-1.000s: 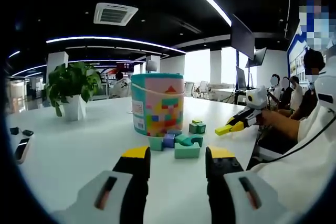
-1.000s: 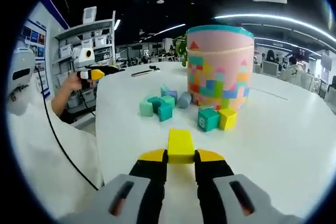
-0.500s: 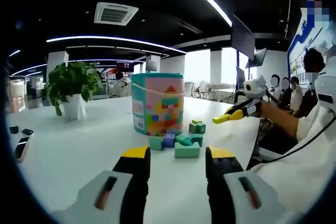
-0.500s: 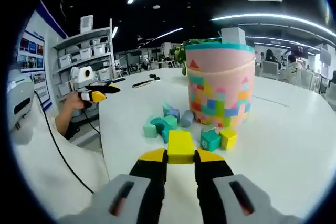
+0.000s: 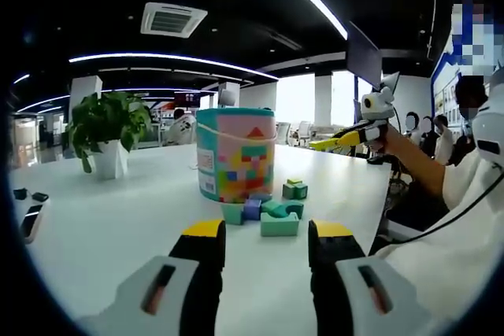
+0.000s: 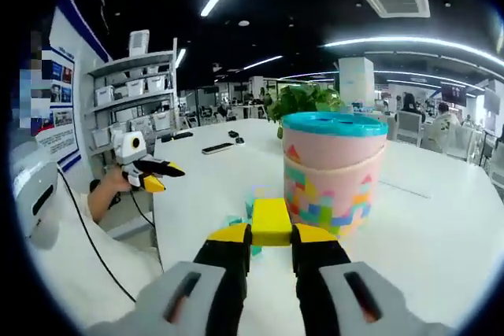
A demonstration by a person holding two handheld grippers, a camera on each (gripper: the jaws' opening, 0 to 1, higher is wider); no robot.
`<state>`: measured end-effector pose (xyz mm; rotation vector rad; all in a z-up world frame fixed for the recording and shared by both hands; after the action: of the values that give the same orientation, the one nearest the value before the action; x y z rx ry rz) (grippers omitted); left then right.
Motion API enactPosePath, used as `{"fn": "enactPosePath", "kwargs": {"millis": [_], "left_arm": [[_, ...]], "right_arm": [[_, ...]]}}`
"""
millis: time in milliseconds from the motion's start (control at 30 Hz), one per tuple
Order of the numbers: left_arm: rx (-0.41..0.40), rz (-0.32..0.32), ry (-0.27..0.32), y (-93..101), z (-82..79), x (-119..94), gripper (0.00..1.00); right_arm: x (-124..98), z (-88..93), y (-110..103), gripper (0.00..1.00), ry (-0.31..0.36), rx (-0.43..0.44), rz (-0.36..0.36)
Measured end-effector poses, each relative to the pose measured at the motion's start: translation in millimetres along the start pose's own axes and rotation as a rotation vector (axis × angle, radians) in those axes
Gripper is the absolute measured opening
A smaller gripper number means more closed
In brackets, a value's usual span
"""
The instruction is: Arrange the toys in the designated storage area by placing each visible toy with the group until no toy remains scattered across the table.
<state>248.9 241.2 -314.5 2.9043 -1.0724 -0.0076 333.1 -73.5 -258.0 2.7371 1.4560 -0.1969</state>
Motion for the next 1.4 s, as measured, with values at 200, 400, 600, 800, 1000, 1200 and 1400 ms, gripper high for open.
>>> {"fn": "enactPosePath", "kwargs": {"millis": [200, 400, 600, 800, 1000, 1200, 1400], "left_arm": [[0.001, -0.002, 0.001, -0.7, -0.6, -0.1, 0.43], [-0.003, -0.003, 0.001, -1.7, 0.5, -1.0, 0.43], [-0.006, -0.003, 0.001, -1.9, 1.4, -1.0, 0.43], [-0.003, -0.002, 0.000, -1.9, 0.8, -0.6, 0.43], [-0.008, -0.005, -0.001, -2.9, 0.4, -1.8, 0.43], [-0.009, -0.009, 0.001, -4.6, -0.2, -3.7, 0.43], [-0.014, -0.009, 0.004, -5.7, 0.4, -4.6, 0.43]], "right_arm": [[14.9, -31.4, -0.5, 0.20, 0.080, -0.014, 0.000], [26.2, -48.4, 5.3, 0.20, 0.103, -0.016, 0.025], [39.1, -79.7, 9.9, 0.20, 0.155, -0.022, 0.035], [60.5, -106.2, 30.2, 0.20, 0.142, -0.021, 0.066], [89.3, -114.0, 49.7, 0.20, 0.117, 0.037, 0.098], [117.2, -117.3, 61.7, 0.20, 0.084, 0.057, 0.123], [124.1, -121.8, 71.1, 0.20, 0.064, 0.071, 0.136]]}}
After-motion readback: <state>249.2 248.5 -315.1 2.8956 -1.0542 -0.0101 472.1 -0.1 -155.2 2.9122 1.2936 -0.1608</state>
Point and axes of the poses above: the point that each gripper's makers call its tool centre point, and the gripper's own axes: x roughly forward along the fingers, y roughly to its right, z roughly out of its underside, the point moved 5 cm from there along -x, roughly backward along the fingers, and after that the axes turned 10 degrees about y, right-handed, at the moved point
